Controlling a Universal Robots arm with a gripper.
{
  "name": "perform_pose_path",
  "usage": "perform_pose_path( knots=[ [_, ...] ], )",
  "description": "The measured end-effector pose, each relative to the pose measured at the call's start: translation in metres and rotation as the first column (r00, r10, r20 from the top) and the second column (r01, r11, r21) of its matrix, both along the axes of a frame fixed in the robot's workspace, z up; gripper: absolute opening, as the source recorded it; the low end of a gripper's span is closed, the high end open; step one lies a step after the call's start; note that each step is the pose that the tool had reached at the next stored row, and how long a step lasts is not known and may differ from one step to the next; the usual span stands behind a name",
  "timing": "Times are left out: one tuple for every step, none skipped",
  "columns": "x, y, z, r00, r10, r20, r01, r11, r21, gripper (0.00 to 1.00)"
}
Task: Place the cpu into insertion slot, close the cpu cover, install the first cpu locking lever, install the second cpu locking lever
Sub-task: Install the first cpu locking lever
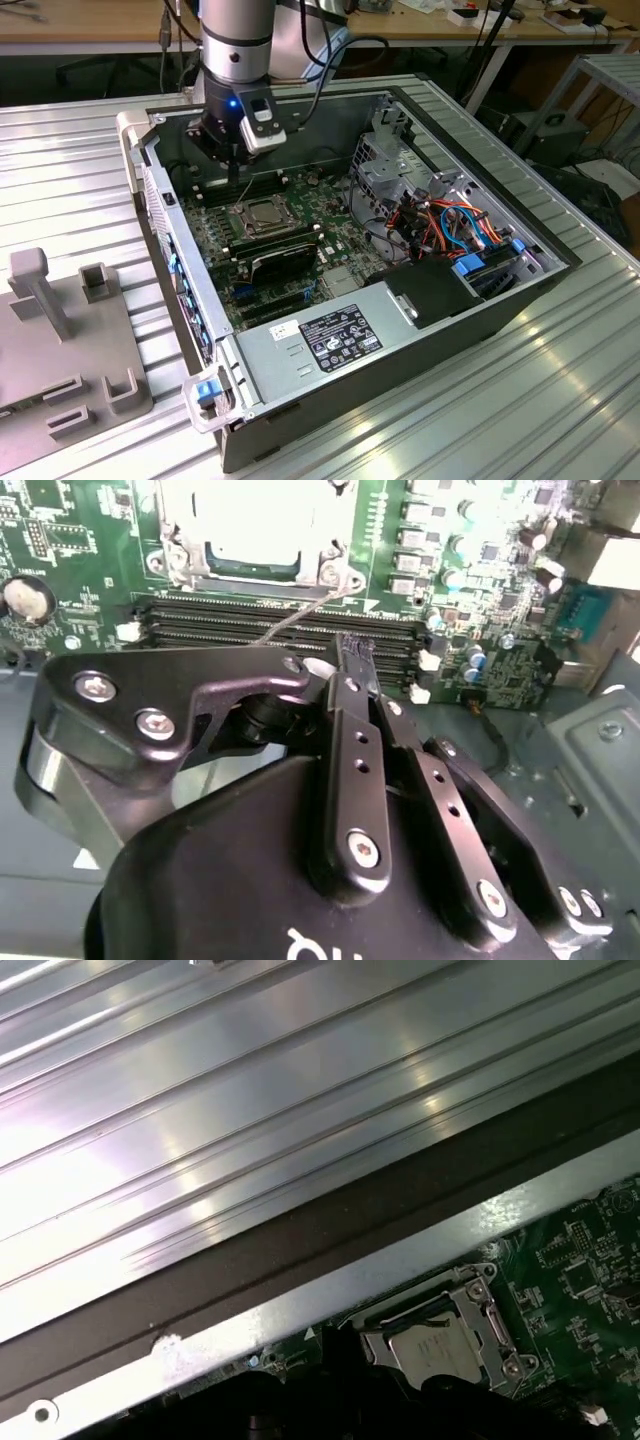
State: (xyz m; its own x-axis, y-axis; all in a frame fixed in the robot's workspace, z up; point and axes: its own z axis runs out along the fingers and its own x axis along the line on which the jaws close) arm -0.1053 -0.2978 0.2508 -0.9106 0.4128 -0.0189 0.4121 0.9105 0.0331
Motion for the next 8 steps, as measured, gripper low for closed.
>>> perform_pose_path(
  knots=[
    [0.0002, 0.0000, -0.0001, 0.9998, 0.020, -0.0003, -0.020, 0.9998, -0.0002, 0.11],
    [0.0002, 0.0000, -0.0004, 0.9988, 0.049, -0.0002, -0.049, 0.9988, -0.0002, 0.11],
    [0.0003, 0.0000, -0.0006, 0.9977, 0.068, -0.0002, -0.068, 0.9977, -0.0002, 0.11],
    [0.0005, 0.0000, -0.0009, 0.9961, 0.088, -0.0001, -0.088, 0.9961, -0.0001, 0.11],
    [0.0019, 0.0000, -0.0014, 0.9937, 0.112, 0.0000, -0.112, 0.9937, 0.0000, 0.11],
    [0.0048, 0.0000, -0.0017, 0.9925, 0.122, -0.0001, -0.122, 0.9925, -0.0002, 0.11],
    [0.0054, 0.0000, -0.0017, 0.9923, 0.124, -0.0002, -0.124, 0.9923, -0.0001, 0.11],
    [0.0054, 0.0000, -0.0017, 0.9923, 0.124, -0.0002, -0.124, 0.9923, -0.0002, 0.11]
  ],
)
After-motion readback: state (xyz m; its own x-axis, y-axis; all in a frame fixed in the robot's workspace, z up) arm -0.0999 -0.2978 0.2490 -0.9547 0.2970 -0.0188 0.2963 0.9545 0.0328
